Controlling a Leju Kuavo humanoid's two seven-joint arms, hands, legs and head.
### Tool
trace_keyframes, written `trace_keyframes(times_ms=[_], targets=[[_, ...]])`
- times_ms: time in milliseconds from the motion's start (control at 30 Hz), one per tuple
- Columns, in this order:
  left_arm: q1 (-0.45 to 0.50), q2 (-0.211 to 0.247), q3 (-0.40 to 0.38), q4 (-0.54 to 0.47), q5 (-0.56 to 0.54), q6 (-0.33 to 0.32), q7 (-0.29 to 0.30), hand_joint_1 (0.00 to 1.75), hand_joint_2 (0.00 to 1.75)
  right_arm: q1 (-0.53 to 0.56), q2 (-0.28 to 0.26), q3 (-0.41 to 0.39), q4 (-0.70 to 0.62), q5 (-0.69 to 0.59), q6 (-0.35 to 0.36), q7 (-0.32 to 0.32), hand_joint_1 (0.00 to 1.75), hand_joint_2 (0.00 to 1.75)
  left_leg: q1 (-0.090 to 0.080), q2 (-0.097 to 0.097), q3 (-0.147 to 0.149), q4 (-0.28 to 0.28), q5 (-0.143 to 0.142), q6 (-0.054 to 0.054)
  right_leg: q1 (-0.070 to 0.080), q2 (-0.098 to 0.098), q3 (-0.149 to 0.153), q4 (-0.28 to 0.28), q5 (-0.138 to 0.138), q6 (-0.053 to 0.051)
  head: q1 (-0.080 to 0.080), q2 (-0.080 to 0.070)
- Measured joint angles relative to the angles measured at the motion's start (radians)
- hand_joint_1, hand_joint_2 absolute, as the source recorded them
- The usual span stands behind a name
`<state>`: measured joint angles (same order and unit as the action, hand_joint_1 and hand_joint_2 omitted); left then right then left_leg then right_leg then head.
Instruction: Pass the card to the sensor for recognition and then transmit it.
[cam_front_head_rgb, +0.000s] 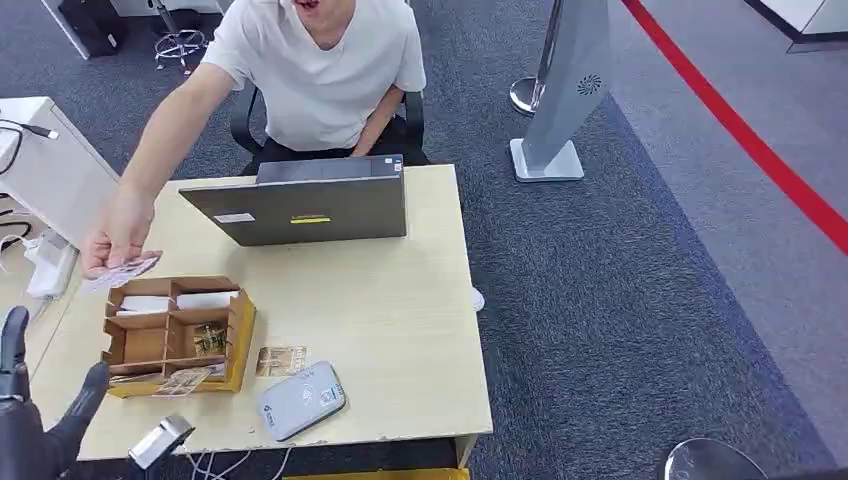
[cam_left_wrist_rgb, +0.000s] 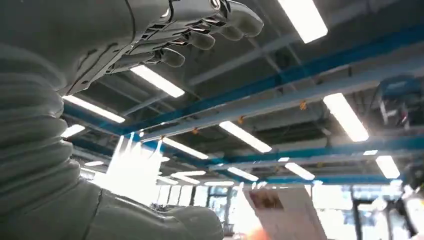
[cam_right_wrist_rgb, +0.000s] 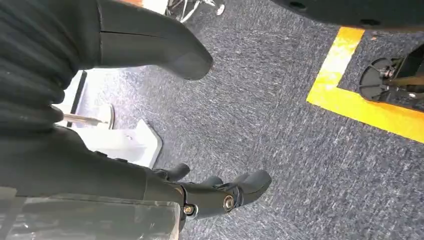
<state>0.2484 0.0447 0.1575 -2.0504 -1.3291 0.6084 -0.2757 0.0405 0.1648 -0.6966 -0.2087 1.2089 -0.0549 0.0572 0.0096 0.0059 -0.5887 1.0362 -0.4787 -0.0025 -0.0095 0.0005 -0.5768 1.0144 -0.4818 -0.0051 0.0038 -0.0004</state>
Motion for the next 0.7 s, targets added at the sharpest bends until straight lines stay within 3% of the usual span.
trace_keyframes(times_ms=[433,467,500,567,600,700], targets=[[-0.011,0.010,0.000,0.023,-0.022,-0.022,0.040,0.00,1.75,0.000,0.000,-0.002,0.000,0.000,0.000,0.002,0.00,1.75,0.000,0.000,0.000,0.000,0.000,0.000,0.000,0.000,0.000,0.000,0.000,0.000,0.000,0.000],[-0.032,0.027,0.000,0.063,-0.060,-0.062,0.113,0.00,1.75,0.000,-0.002,-0.007,0.000,0.004,0.000,0.006,0.00,1.75,0.000,0.000,0.000,0.000,0.000,0.000,0.000,0.000,0.000,0.000,0.000,0.000,0.000,0.000],[-0.039,0.034,0.001,0.078,-0.073,-0.076,0.138,0.00,1.75,0.000,-0.002,-0.008,0.000,0.006,0.000,0.007,0.00,1.75,0.000,0.000,0.000,0.000,0.000,0.000,0.000,0.000,0.000,0.000,0.000,0.000,0.000,0.000],[-0.079,0.062,0.022,0.169,-0.158,-0.180,0.316,0.00,1.75,0.001,-0.005,-0.026,0.000,0.020,0.000,0.021,0.00,1.75,0.000,0.000,0.000,0.000,0.000,0.000,0.000,0.000,0.000,0.000,0.000,0.000,0.000,0.000],[-0.100,0.072,0.063,0.223,-0.166,-0.218,0.375,0.00,1.75,0.001,-0.009,-0.032,-0.001,0.037,0.003,0.030,0.00,1.75,0.000,0.000,0.000,0.000,0.000,0.000,0.000,0.000,0.000,0.000,0.000,0.000,0.000,0.000],[-0.113,0.072,0.075,0.242,-0.166,-0.220,0.375,0.00,1.75,0.000,-0.010,-0.032,-0.001,0.048,0.003,0.031,0.00,1.75,0.000,0.000,0.000,0.000,0.000,0.000,0.000,0.000,0.000,0.000,0.000,0.000,0.000,0.000]])
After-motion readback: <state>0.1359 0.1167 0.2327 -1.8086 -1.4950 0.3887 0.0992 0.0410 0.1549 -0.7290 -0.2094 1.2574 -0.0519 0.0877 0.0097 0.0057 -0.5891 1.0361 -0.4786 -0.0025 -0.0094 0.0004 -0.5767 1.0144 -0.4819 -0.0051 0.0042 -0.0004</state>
